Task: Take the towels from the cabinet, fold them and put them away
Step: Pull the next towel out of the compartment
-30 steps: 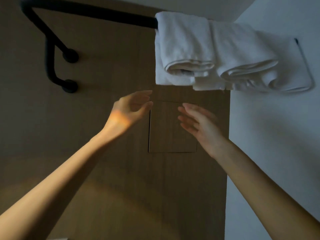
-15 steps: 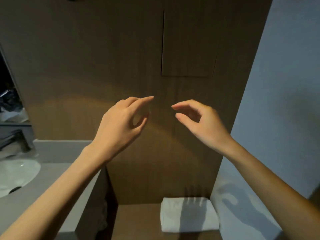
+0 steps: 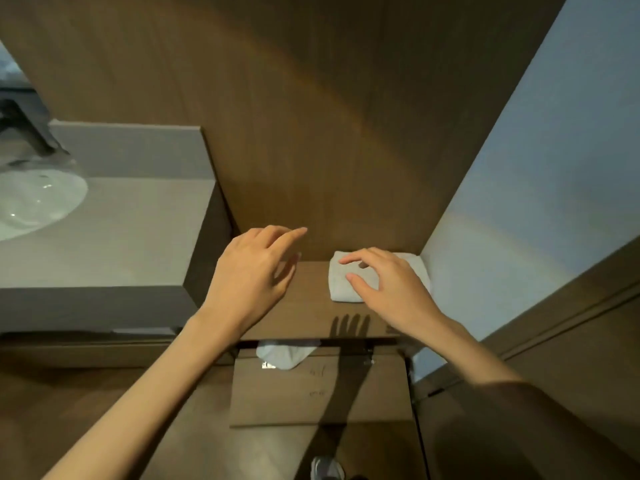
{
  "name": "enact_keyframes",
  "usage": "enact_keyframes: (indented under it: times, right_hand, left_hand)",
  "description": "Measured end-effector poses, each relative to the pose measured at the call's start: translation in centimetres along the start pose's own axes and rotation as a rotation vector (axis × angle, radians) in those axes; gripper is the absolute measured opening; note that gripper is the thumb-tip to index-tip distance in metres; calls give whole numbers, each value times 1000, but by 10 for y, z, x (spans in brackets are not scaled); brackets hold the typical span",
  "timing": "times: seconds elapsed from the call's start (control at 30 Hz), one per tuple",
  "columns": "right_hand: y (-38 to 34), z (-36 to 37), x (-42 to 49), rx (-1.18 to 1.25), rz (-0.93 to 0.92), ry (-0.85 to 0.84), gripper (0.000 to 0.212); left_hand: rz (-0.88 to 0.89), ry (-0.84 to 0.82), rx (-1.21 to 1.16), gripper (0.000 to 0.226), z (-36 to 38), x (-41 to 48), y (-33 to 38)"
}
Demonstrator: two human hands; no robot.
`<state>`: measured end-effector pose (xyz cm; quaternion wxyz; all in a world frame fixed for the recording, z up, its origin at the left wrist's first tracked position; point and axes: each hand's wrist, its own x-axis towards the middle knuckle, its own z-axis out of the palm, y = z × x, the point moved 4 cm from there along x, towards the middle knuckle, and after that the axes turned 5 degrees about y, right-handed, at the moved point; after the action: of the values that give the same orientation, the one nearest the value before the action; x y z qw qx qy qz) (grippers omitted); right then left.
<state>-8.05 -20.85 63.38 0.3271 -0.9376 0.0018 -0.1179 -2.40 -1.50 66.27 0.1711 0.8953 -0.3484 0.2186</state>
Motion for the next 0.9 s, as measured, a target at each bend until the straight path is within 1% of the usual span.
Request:
enact_keyframes:
  times: [0.13, 0.23, 0.37, 0.53, 0.6, 0.73, 0.83, 0.9]
  right_hand:
    - [39, 56, -21, 16, 79, -135, 21]
    - [83, 107, -33, 1, 116, -262, 22]
    - [156, 188, -45, -5, 173, -352, 21]
    - [255, 312, -67, 1, 172, -437, 20]
    - [293, 365, -74, 5, 172, -458, 20]
    - [362, 474, -76, 9, 172, -489, 21]
    - [406, 552, -77, -36, 144, -476, 25]
    - [430, 599, -75, -56, 108, -471, 28]
  left_hand:
    - [-99, -129, 21, 43, 59, -47, -13]
    - [-152, -178, 13, 39, 115, -82, -21]
    - [-239, -225, -2, 40, 216, -132, -40]
    - [-378, -257, 5, 46, 356, -208, -83]
    - [-380, -262, 27, 49, 410, -232, -104]
    - [-314, -245, 98, 53, 509, -265, -142]
    - [-295, -197, 131, 56, 564, -284, -168]
    - [-296, -156, 164, 54, 592, -295, -184]
